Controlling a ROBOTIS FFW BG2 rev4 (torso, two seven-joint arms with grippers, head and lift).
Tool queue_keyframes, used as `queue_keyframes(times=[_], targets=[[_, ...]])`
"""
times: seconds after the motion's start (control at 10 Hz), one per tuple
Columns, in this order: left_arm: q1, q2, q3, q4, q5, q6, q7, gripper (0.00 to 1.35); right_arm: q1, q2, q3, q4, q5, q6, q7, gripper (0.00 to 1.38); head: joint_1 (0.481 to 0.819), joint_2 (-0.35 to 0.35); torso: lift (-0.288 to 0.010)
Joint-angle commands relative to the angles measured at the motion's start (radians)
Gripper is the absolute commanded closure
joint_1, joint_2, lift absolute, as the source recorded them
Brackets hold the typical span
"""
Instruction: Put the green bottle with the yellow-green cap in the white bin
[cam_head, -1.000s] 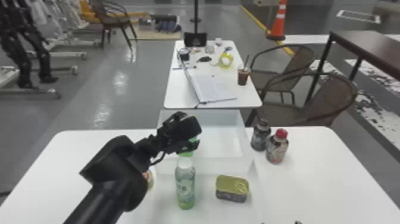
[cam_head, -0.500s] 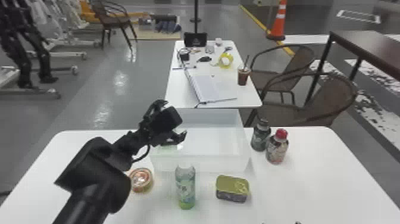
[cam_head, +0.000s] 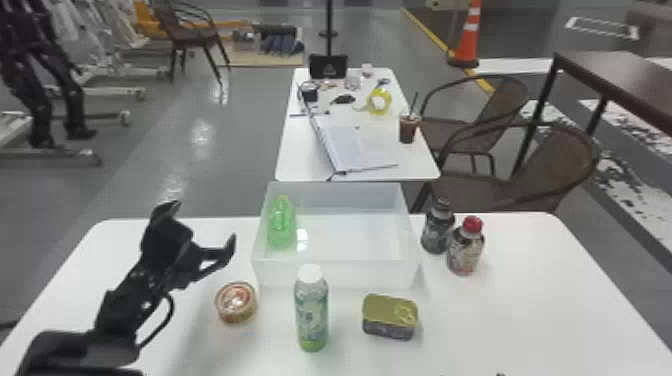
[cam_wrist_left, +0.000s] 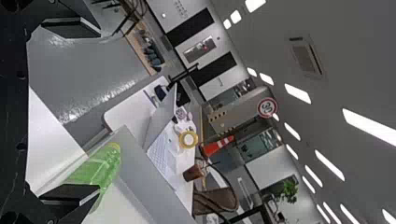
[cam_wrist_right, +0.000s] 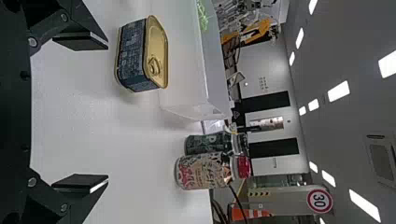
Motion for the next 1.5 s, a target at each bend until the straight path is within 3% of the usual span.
queue_keyframes(times=[0.0, 0.4, 0.6, 0.8, 1.4], targets=[[0.122, -0.016, 0.091, -0.043, 0.092, -0.082, 0.023, 0.13, 0.001, 0.0, 0.0, 0.0, 0.0, 0.0, 0.0, 0.27, 0.549, 0.0, -0.1], [0.365, -0.016, 0.126, -0.066, 0.385, -0.205, 0.095, 0.13, 0.006, -0.001, 0.0, -0.003, 0.001, 0.0, 0.0, 0.27, 0.549, 0.0, -0.1], [0.471, -0.016, 0.063, -0.063, 0.498, -0.24, 0.207, 0.13, 0.01, -0.001, 0.0, -0.006, 0.001, 0.0, 0.0, 0.27, 0.549, 0.0, -0.1], [0.522, -0.016, 0.04, -0.055, 0.543, -0.265, 0.263, 0.13, 0.015, -0.001, -0.002, -0.009, 0.001, 0.0, 0.0, 0.27, 0.549, 0.0, -0.1], [0.52, -0.016, 0.019, -0.047, 0.562, -0.254, 0.269, 0.13, 0.017, -0.001, -0.002, -0.009, 0.0, 0.0, 0.0, 0.27, 0.549, 0.0, -0.1]])
